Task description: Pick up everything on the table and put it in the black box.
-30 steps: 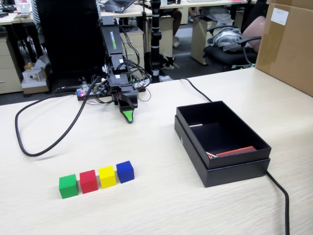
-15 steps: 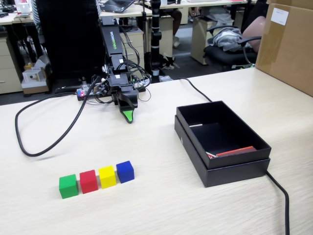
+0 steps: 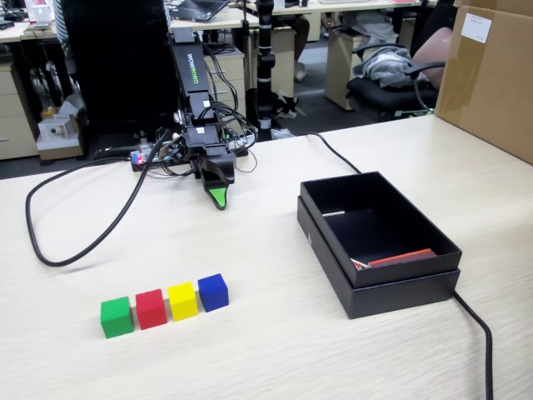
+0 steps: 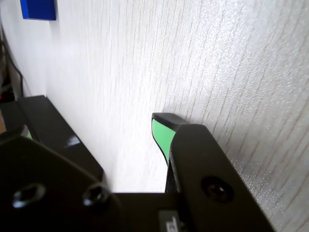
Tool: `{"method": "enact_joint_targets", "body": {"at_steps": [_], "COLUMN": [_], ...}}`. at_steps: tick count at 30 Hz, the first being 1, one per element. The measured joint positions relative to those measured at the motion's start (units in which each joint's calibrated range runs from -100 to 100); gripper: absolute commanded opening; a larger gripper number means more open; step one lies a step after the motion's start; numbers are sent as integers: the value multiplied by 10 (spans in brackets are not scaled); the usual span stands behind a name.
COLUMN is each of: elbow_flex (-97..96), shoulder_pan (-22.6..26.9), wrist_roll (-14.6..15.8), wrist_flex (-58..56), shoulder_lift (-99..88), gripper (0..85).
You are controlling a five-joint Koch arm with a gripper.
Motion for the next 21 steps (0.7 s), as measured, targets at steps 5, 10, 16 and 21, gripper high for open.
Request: {"method": "enact_joint_targets", "body": {"at_steps": [5,10,16,21], "elbow_flex": [0,0,-1,3], "shoulder_pan": [0,7,5,4], "wrist_roll": [0,17,46,46], "wrist_flex": [0,0,0,-1], "shoulder_lift": [0,0,0,0], "gripper": [484,473,473,475]}}
